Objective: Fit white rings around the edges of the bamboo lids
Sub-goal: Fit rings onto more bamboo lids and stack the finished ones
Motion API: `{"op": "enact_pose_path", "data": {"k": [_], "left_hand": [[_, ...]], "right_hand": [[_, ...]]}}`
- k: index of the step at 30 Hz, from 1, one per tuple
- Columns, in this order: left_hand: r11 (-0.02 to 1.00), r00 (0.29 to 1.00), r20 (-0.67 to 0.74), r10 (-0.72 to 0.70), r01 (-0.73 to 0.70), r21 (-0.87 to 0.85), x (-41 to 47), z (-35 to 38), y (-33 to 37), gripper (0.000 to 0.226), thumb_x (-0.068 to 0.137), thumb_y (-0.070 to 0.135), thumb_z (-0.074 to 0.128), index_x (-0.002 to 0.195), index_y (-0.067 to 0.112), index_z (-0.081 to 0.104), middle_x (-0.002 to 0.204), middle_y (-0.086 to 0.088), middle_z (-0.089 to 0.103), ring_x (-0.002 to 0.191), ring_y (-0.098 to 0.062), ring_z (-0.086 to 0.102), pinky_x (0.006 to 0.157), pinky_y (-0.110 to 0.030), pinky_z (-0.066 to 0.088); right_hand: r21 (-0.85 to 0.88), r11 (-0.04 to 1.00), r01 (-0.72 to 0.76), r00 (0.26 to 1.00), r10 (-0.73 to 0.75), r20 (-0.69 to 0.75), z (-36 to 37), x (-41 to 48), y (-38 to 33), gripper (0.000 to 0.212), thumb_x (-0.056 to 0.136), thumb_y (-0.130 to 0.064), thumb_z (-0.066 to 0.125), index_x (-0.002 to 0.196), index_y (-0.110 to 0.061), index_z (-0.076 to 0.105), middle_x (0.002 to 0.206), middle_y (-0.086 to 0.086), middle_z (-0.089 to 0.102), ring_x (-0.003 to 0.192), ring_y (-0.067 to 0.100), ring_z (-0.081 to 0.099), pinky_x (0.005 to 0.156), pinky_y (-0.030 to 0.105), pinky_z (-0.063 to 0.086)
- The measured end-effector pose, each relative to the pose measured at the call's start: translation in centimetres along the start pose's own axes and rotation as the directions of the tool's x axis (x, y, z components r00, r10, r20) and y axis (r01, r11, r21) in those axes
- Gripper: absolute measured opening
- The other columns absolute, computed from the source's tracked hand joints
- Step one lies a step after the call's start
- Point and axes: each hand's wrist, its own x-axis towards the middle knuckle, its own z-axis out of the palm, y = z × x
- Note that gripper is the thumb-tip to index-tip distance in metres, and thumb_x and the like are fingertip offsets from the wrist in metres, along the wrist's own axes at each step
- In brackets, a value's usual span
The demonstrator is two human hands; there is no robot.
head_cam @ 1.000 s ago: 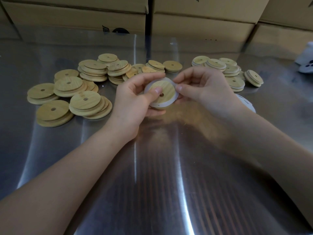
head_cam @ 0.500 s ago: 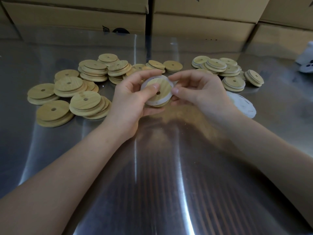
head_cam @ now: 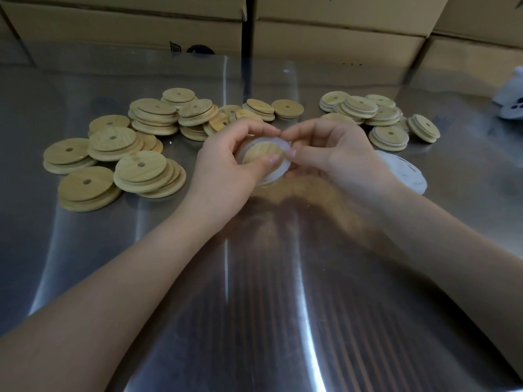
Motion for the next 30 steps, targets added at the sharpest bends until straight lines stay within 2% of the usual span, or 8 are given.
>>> {"op": "enact_pose_path", "data": {"k": [6, 11, 14, 20, 25, 30], "left_hand": [[0.983, 0.994, -0.024, -0.111, 0.106, -0.152, 0.1, 0.1, -0.3, 0.031, 0.084, 0.003, 0.072, 0.096, 0.031, 0.070, 0.104, 0.006, 0.072, 0.102, -0.009, 0.066, 0.093, -0.031, 0.055], [0.928, 0.978, 0.008, -0.210, 0.202, -0.314, 0.1, 0.0, -0.4, 0.031, 0.085, 0.000, 0.068, 0.093, 0.029, 0.074, 0.102, 0.001, 0.073, 0.103, -0.019, 0.068, 0.087, -0.035, 0.057], [0.876, 0.963, 0.061, -0.262, 0.264, -0.405, 0.2, -0.1, -0.6, 0.032, 0.086, 0.000, 0.067, 0.090, 0.030, 0.076, 0.101, 0.001, 0.073, 0.101, -0.019, 0.069, 0.081, -0.035, 0.059], [0.853, 0.957, 0.137, -0.255, 0.289, -0.435, 0.2, -0.3, -0.9, 0.029, 0.087, 0.004, 0.065, 0.093, 0.030, 0.076, 0.104, -0.002, 0.072, 0.101, -0.020, 0.069, 0.081, -0.035, 0.059], [0.903, 0.965, 0.122, -0.232, 0.261, -0.341, 0.2, -0.2, -1.0, 0.023, 0.075, 0.014, 0.072, 0.092, 0.029, 0.074, 0.104, -0.004, 0.071, 0.105, -0.027, 0.067, 0.087, -0.043, 0.057], [0.996, 0.995, 0.072, -0.073, 0.077, -0.052, 0.3, -0.4, -0.5, 0.024, 0.080, 0.009, 0.077, 0.090, 0.030, 0.072, 0.093, 0.005, 0.073, 0.091, -0.010, 0.069, 0.082, -0.028, 0.055]], "right_hand": [[-0.006, 1.000, -0.011, 1.000, 0.011, 0.022, -0.3, 0.4, -0.1, 0.023, 0.083, 0.010, 0.065, 0.088, -0.011, 0.060, 0.064, 0.000, 0.064, 0.065, 0.015, 0.066, 0.066, 0.033, 0.057], [-0.054, 0.999, -0.002, 0.999, 0.004, 0.036, -0.5, 0.3, -0.7, 0.025, 0.082, 0.012, 0.066, 0.087, -0.010, 0.056, 0.065, 0.004, 0.062, 0.061, 0.016, 0.063, 0.063, 0.031, 0.058], [-0.097, 0.995, 0.025, 0.999, -0.021, 0.048, -0.4, 0.2, -1.0, 0.026, 0.082, 0.013, 0.065, 0.086, -0.010, 0.054, 0.067, 0.006, 0.059, 0.061, 0.016, 0.062, 0.061, 0.029, 0.058], [-0.136, 0.987, 0.084, 0.996, -0.080, 0.038, -0.3, 0.0, -0.9, 0.028, 0.082, 0.015, 0.064, 0.086, -0.011, 0.056, 0.069, 0.008, 0.060, 0.062, 0.020, 0.061, 0.065, 0.033, 0.059], [-0.140, 0.985, 0.105, 0.994, -0.101, 0.035, 0.0, -0.1, -0.6, 0.029, 0.080, 0.013, 0.067, 0.087, -0.014, 0.059, 0.075, 0.006, 0.062, 0.061, 0.011, 0.062, 0.065, 0.029, 0.059], [-0.217, 0.965, 0.149, 0.989, -0.146, 0.030, 0.3, -0.1, -0.4, 0.032, 0.079, 0.014, 0.068, 0.085, -0.016, 0.058, 0.078, 0.006, 0.062, 0.065, 0.004, 0.061, 0.066, 0.021, 0.054]]}}
